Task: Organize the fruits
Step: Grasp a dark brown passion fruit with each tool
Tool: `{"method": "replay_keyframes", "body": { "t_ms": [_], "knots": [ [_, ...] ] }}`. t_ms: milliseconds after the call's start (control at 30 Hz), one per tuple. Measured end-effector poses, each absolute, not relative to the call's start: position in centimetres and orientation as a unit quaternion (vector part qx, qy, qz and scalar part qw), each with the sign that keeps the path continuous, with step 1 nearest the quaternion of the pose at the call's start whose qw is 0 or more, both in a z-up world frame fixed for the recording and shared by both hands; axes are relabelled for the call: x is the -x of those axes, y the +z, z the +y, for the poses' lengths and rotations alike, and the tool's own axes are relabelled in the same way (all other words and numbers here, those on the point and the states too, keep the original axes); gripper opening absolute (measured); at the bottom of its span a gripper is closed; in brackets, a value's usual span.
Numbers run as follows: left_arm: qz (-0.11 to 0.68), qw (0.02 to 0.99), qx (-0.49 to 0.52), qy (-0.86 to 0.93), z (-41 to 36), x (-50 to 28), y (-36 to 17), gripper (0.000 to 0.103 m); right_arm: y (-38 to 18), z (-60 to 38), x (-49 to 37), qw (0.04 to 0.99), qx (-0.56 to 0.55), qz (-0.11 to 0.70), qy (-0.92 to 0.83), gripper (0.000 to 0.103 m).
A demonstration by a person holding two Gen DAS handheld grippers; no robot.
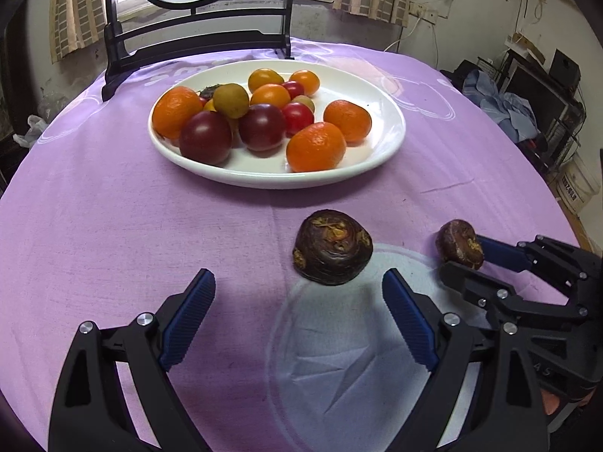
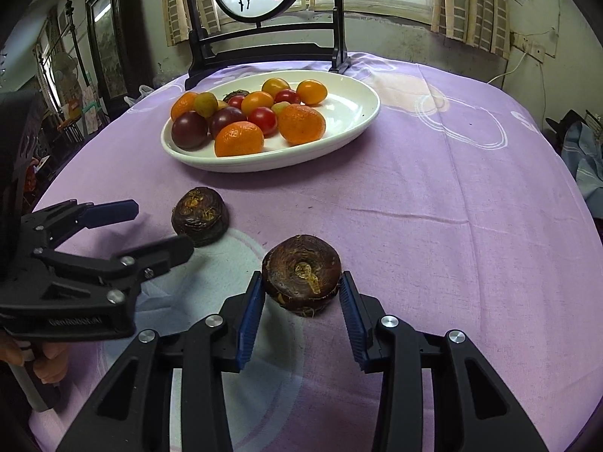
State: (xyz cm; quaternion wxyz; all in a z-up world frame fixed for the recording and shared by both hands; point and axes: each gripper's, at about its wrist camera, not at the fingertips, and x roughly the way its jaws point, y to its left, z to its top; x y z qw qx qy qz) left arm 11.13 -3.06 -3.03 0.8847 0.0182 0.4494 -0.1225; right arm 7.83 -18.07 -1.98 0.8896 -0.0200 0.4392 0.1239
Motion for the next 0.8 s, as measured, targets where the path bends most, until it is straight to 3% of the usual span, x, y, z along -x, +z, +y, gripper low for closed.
{"method": "replay_keyframes", "body": {
  "t_ms": [200, 333, 467, 800],
  "knots": [
    [0.462, 0.879, -0.038, -0.115, -4.4, -11.7, -3.9, 0.082, -1.9, -18.5, -7.8, 0.889, 0.023, 0.443, 0.117, 0.041],
    [0.455, 0.881, -0.069, -0.109, -5.5, -12.6, -4.0, 0.071, -1.4, -19.1, -7.7, 0.891, 0.011, 0.438, 0.117, 0.041],
    [0.447, 0.883, -0.072, -0.124, -6.4, -12.8, -3.7, 0.045, -0.8, -19.2, -7.4, 0.896, 0.010, 0.427, 0.121, 0.041],
    [0.424, 0.895, -0.053, -0.126, -4.4, -11.8, 0.1, 0.045, 0.3, -19.0, -6.9, 0.910, 0.004, 0.393, 0.128, 0.041]
  ]
}}
